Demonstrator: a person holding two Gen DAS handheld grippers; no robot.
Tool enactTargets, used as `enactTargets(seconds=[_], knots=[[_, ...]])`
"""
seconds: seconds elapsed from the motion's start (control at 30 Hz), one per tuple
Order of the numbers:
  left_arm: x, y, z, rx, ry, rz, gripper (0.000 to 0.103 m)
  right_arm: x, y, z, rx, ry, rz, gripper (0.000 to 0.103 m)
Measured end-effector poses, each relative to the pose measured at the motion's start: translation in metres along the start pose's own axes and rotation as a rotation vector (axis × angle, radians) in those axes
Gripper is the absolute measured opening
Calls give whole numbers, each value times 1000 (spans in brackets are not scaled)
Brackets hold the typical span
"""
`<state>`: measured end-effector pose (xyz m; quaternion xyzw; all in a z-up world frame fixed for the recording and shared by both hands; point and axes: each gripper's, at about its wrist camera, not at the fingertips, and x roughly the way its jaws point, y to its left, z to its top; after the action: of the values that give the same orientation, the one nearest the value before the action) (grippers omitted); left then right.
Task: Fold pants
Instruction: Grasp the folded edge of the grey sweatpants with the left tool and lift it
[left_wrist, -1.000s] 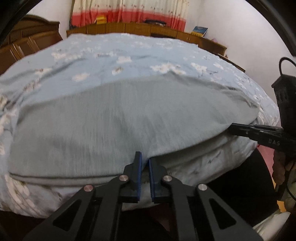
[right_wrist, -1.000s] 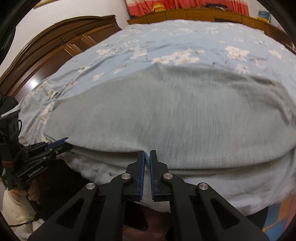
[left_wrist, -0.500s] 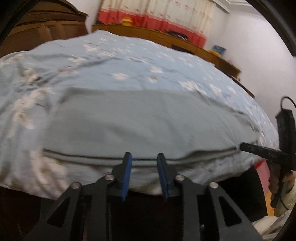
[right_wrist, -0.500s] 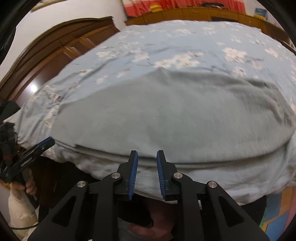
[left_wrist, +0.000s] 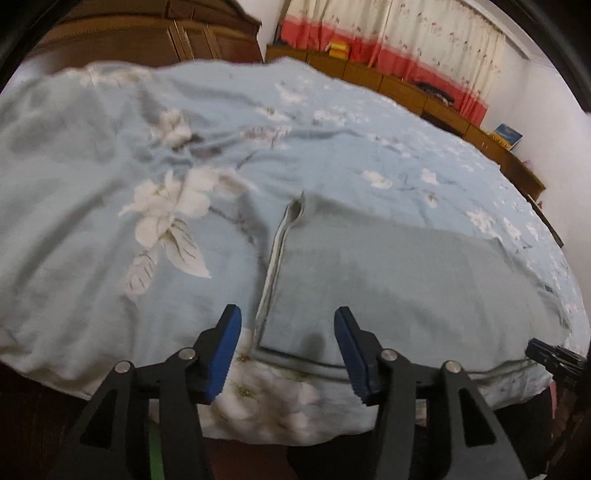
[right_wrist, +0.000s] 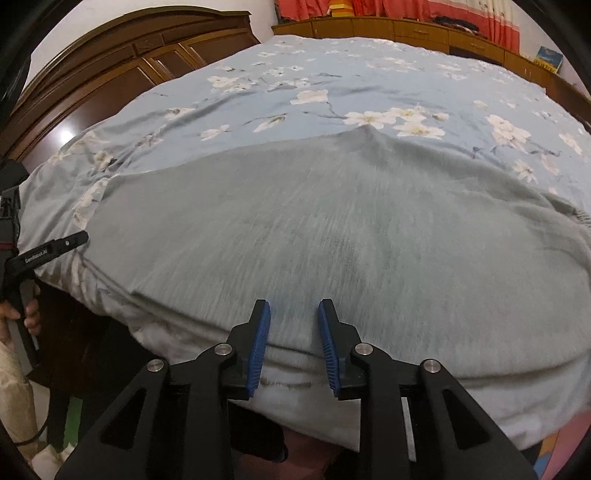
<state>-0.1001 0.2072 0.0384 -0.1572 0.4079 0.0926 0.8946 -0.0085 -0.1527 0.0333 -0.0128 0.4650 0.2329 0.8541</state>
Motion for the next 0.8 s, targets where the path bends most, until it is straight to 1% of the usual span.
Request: enactTargets(seconds=[0.1, 0.17, 0.2, 0.27, 0.3, 0.37, 0.43, 0.47, 0.53, 0.57, 0.6, 0.67, 0.73, 0.8], knots=[[16, 0, 3, 14, 49, 10, 55, 8, -3, -2, 12, 2, 13, 29], [21, -3, 4, 6, 61, -11, 56, 11, -5, -3, 33, 0, 23, 30], [24, -6, 6, -6, 67, -39, 61, 13, -9, -3, 64, 1, 39, 30], [28, -12, 8, 1, 72, -56, 71, 17, -16, -4, 120, 5, 73, 31], [29, -17, 10, 17, 74, -60, 71, 18, -18, -3, 137, 8, 84, 31], [32, -27, 12, 50, 68, -44, 71, 20, -21, -1, 162, 19, 101, 31], [30, -34, 13, 62, 42, -36, 52, 20, -21, -1, 161, 22, 98, 31], [29, -37, 14, 65, 38, -34, 34, 20, -19, -2, 156, 16, 92, 31], [24, -42, 13, 90, 16, 6, 22, 21, -16, -3, 138, 12, 77, 31], [22, -42, 12, 99, 5, 34, 10, 21, -14, -2, 123, 14, 66, 31], [19, -41, 10, 97, 1, 50, 10, 22, -11, -1, 102, 18, 53, 31], [14, -31, 9, 44, -6, 35, 9, 23, -8, 0, 84, 21, 43, 31], [10, -23, 10, 9, -7, 27, 9, 24, -9, 0, 89, 21, 50, 31], [8, -25, 14, 13, -11, 4, 9, 24, -13, 0, 100, 21, 69, 32]])
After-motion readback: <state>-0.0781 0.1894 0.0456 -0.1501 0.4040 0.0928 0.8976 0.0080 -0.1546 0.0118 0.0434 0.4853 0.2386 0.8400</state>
